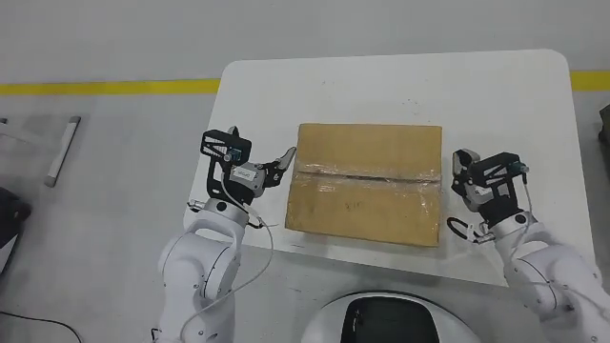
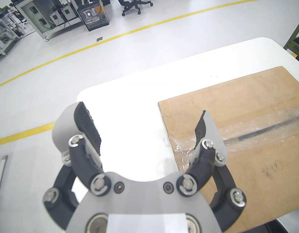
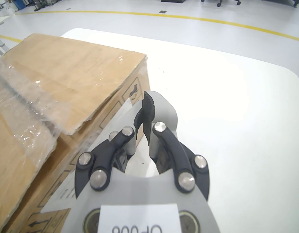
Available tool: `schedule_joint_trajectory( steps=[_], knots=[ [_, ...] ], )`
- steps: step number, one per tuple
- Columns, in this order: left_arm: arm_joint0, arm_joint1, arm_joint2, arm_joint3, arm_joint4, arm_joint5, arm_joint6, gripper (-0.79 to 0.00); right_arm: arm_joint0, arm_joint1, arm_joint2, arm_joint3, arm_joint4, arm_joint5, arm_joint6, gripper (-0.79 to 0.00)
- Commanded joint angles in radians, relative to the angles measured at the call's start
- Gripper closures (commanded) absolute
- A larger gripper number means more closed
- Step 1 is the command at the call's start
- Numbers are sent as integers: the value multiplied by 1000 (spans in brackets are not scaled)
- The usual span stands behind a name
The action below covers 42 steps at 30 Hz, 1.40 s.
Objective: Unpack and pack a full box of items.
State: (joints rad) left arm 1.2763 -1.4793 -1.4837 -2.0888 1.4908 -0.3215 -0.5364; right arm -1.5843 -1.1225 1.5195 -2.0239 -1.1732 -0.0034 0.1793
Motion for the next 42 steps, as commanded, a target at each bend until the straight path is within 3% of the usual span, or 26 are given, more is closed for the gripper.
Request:
schedule_joint_trajectory(
  steps=[1,7,17,24,29,32,42],
  knots=[
    [-1,1,6,-3,-6,-2,20,-785,-14,1,39,-12,18,4,1,0],
    [-59,3,65,-11,-83,-36,-10,-785,-55,2,140,-42,58,7,-8,0],
    [-165,3,252,26,-125,-116,-117,-785,-108,0,269,-36,111,9,-1,0],
    [-159,5,341,71,-152,-142,-169,-785,-130,-4,282,-37,121,-4,-14,0],
    [-161,10,358,75,-143,-181,-195,-785,-137,-7,278,-41,118,-9,-18,0],
    [-161,10,358,75,-143,-181,-195,-785,-141,-6,275,-59,28,-10,-14,0],
    [-144,18,362,83,-96,-193,-169,-785,-158,-15,266,-80,83,-8,-1,0]
  ],
)
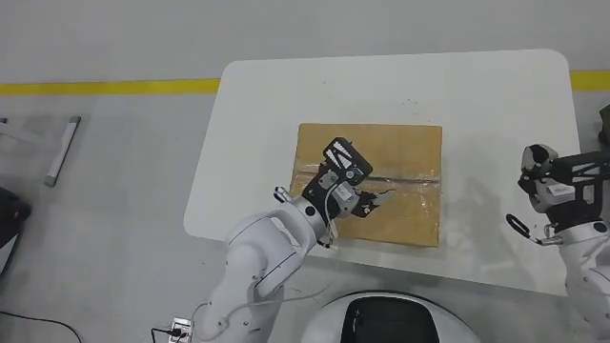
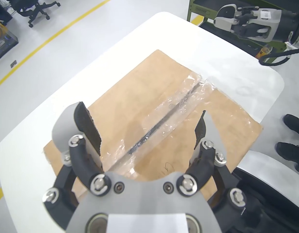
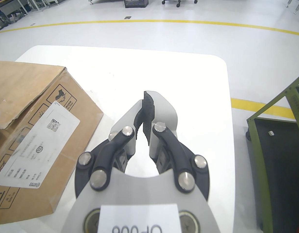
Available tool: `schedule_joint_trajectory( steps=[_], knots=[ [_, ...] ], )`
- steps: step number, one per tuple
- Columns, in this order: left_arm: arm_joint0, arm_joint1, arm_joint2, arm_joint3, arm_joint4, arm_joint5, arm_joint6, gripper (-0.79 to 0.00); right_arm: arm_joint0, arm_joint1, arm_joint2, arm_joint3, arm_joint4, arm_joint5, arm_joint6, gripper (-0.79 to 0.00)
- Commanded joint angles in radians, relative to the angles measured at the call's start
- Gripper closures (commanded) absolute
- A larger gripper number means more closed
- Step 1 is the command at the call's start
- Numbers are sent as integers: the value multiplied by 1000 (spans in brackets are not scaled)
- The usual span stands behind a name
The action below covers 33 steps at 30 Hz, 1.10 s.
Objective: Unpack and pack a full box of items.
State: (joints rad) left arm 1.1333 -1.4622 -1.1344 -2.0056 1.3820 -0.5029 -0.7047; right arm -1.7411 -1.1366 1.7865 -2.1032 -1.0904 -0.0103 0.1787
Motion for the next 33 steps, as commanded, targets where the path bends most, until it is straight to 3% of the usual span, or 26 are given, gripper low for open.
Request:
schedule_joint_trajectory(
  steps=[1,10,19,22,31,33],
  knots=[
    [-2,1,26,1,4,-15,5,-785,-2,-1,0,-1,1,-1,-1,0],
    [-70,-14,174,89,15,18,-27,-785,-10,-7,-2,-7,-3,5,0,0],
    [-150,-21,215,165,66,50,-85,-785,-19,-14,-7,-31,-2,19,3,0],
    [-159,-19,226,164,112,42,-106,-727,-20,-16,-9,-35,3,26,-2,0],
    [-154,-14,238,125,207,54,-88,-413,-22,-22,-21,-40,6,25,-1,0],
    [-152,-12,240,117,227,48,-84,-406,-20,-23,-24,-39,5,22,1,0]
  ],
)
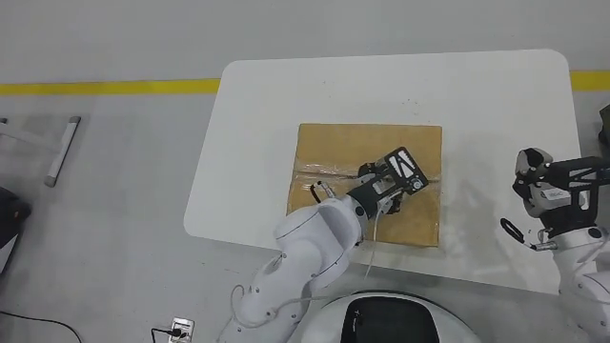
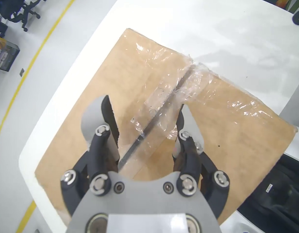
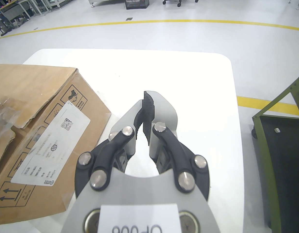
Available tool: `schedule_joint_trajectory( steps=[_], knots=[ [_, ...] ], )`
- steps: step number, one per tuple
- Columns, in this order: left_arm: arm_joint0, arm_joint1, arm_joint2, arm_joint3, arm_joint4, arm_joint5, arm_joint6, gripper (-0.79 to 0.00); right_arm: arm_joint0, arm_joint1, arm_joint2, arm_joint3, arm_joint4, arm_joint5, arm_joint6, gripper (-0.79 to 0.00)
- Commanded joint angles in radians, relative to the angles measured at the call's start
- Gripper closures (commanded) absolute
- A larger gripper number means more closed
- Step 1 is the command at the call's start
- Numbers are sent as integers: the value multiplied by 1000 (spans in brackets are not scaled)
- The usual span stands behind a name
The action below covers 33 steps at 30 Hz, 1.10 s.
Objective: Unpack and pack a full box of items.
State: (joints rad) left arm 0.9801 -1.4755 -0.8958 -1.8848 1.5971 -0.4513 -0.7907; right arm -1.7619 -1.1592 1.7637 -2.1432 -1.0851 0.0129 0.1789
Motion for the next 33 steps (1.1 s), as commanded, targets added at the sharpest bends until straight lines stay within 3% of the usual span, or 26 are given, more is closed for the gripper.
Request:
schedule_joint_trajectory(
  steps=[1,4,19,33],
  knots=[
    [5,2,3,-8,20,-5,5,-419,2,-1,-3,2,1,-2,2,0],
    [14,3,4,-8,24,-5,11,-529,7,-3,-7,8,4,-6,5,0],
    [4,1,14,10,46,0,33,-314,21,-9,-2,24,21,-13,19,0],
    [-9,-6,39,25,41,-3,46,-320,36,-15,-3,33,29,-18,27,0]
  ],
)
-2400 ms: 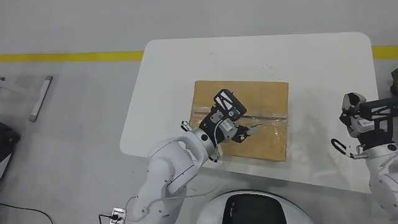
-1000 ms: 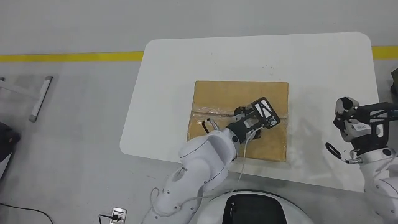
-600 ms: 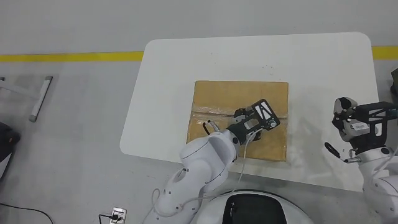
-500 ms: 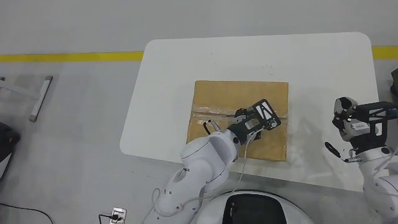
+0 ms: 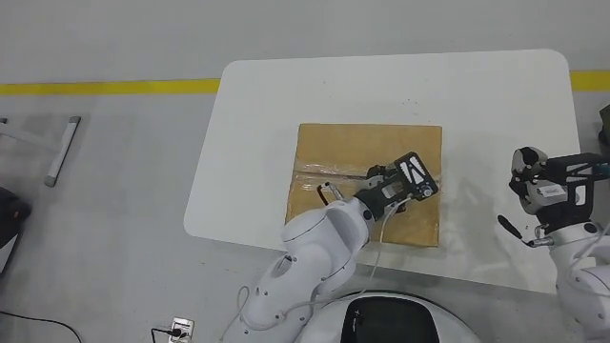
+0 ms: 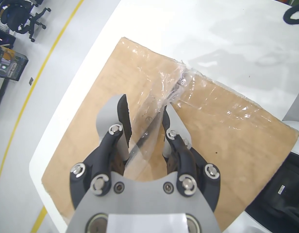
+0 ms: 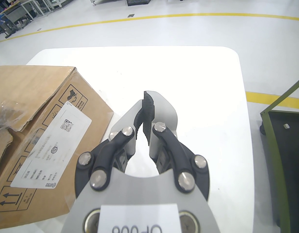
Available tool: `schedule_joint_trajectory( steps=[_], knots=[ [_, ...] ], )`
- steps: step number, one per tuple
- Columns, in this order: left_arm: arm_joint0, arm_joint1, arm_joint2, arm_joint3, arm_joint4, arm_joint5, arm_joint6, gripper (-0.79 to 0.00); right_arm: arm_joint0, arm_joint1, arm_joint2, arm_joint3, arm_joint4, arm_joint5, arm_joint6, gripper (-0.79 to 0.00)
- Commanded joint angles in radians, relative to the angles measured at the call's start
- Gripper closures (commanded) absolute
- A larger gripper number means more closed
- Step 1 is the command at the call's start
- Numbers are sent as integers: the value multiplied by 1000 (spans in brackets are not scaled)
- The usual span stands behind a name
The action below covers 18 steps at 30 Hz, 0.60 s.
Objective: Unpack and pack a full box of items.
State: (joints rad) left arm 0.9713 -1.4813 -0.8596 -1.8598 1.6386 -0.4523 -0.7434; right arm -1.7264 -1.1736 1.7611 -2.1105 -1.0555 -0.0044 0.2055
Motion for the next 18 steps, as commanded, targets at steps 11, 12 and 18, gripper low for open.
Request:
schedule_joint_trajectory(
  steps=[11,12,18],
  knots=[
    [0,-5,31,-2,2,-18,-19,-311,3,-5,1,9,11,-4,3,0],
    [-2,-6,32,0,3,-17,-18,-299,4,-5,1,10,11,-4,3,0],
    [-10,-8,30,3,23,-1,-6,0,4,-7,4,10,15,-10,3,0]
  ],
)
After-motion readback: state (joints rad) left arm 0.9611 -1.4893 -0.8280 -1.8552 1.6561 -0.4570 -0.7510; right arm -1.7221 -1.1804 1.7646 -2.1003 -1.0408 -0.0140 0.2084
